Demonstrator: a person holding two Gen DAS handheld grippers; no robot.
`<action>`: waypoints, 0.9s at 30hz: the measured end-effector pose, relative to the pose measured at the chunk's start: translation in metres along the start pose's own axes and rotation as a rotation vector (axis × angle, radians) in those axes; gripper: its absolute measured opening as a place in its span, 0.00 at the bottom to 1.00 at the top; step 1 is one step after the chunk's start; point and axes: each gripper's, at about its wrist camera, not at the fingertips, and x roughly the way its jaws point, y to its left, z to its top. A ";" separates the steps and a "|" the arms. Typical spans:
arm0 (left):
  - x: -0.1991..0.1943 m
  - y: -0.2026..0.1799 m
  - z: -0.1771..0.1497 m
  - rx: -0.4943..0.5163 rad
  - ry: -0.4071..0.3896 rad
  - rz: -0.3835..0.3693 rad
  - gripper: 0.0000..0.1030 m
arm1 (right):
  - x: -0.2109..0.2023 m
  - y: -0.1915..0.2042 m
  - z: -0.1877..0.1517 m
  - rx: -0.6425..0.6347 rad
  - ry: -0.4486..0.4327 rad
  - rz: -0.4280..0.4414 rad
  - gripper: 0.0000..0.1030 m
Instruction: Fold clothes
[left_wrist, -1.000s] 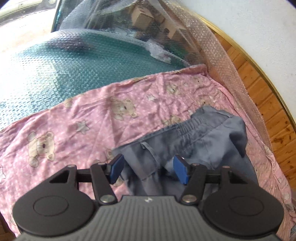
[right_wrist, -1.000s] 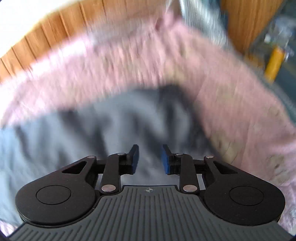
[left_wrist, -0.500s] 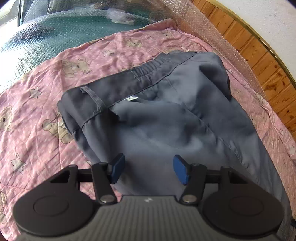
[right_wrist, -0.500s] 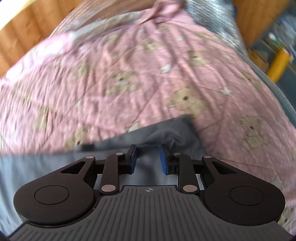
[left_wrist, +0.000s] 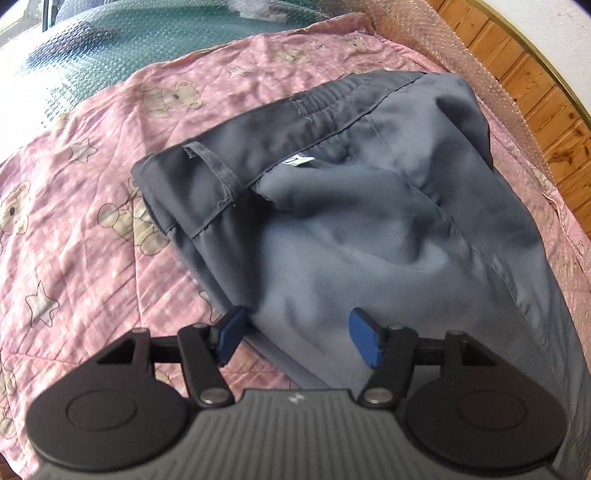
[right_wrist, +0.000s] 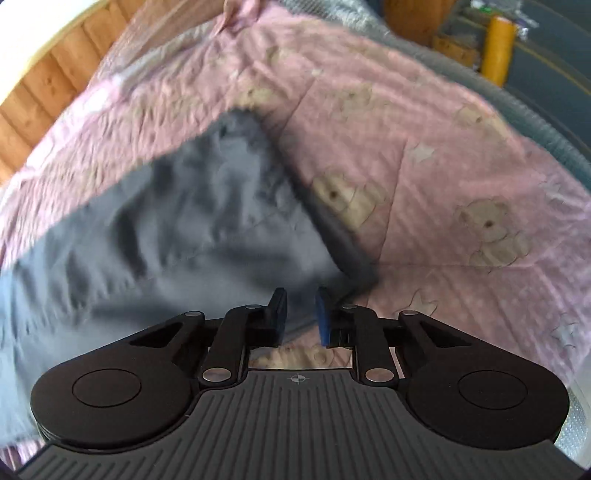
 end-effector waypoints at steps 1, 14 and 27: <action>0.001 -0.002 0.001 0.007 0.006 0.008 0.66 | -0.003 0.009 0.001 -0.032 -0.016 0.025 0.25; -0.064 -0.005 0.037 0.083 -0.064 -0.066 0.66 | 0.007 0.077 0.031 -0.182 0.046 -0.084 0.47; 0.006 -0.032 0.202 0.183 -0.132 -0.237 0.78 | 0.011 0.413 0.012 -0.675 0.082 0.272 0.67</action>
